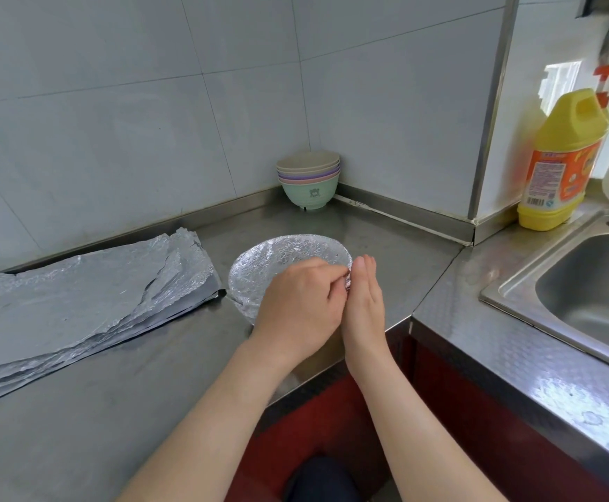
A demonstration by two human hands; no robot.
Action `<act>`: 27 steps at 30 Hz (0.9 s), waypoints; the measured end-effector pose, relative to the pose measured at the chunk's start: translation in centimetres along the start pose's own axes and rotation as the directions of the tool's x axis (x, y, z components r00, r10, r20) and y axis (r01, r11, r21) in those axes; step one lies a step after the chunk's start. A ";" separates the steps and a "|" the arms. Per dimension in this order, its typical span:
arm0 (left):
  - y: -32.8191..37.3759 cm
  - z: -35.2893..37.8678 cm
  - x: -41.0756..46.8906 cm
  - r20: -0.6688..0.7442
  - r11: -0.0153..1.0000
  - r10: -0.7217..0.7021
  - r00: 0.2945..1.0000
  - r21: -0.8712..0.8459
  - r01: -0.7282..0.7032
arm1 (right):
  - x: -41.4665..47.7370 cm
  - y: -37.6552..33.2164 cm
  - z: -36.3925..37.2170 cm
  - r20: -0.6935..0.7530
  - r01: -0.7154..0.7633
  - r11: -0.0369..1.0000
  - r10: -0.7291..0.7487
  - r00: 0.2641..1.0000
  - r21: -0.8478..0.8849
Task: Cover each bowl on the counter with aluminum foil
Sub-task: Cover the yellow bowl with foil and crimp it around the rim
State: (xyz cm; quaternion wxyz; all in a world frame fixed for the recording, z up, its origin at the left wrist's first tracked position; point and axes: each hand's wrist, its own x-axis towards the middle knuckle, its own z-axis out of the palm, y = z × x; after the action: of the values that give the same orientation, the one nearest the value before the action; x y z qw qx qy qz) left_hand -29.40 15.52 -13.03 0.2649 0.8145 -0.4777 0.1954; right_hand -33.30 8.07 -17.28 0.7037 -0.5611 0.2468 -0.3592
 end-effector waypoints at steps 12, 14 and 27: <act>-9.7 -2.4 3.6 0.315 0.900 -0.408 0.857 -0.017 0.435 | 0.9 -0.6 1.1 0.003 -0.084 0.996 0.084 0.996 0.008; -10.0 -2.1 3.7 0.346 0.908 -0.388 0.854 -0.016 0.419 | 1.2 -0.9 1.4 0.014 -0.125 0.991 0.124 0.992 0.050; -9.7 -2.2 3.7 0.383 0.935 -0.352 0.854 0.092 0.344 | 2.2 -1.2 1.5 0.063 -0.184 0.980 0.180 0.982 0.070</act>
State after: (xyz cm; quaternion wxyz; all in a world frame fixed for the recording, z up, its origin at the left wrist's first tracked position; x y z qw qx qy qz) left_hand -19.28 18.35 -11.56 0.1859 0.9124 -0.3641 -0.0184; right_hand -31.10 7.18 -15.66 0.7612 -0.5190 0.2633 -0.2863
